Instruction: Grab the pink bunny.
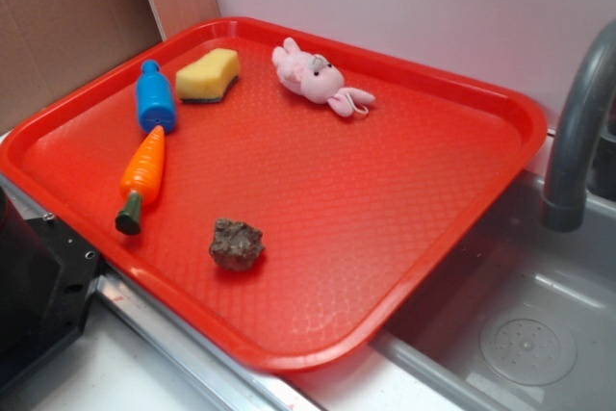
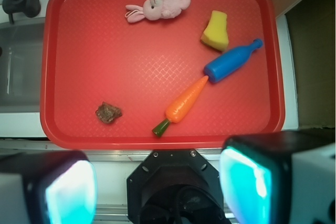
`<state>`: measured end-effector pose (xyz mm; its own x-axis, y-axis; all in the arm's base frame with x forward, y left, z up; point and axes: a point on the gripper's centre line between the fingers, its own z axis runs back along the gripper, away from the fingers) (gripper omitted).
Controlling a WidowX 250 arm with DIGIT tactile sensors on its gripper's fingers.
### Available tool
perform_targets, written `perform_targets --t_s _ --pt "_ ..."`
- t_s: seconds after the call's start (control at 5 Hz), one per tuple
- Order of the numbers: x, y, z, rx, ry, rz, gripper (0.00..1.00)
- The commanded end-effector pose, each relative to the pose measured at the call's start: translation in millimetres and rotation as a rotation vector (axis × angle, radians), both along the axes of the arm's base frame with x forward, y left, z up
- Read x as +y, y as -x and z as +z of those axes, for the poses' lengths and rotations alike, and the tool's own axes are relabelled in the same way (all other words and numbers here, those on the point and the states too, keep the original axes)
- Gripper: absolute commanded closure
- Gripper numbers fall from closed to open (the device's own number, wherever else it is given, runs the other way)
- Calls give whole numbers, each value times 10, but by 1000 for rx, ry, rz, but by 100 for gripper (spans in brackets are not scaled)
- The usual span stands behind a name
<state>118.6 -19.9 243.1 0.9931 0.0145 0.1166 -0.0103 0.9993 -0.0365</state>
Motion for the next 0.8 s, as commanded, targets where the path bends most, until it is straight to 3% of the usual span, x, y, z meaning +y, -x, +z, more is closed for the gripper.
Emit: perform_targets --t_s 0.0,0.2,0.4,0.6 --pt "0 0 0 0 0 0 0" --pt "250 -500 -500 -46 -80 -248 0" --pt "281 -1050 -755 -50 -133 -496 0" --pt "249 -1496 -1005 -55 -243 -702 0"
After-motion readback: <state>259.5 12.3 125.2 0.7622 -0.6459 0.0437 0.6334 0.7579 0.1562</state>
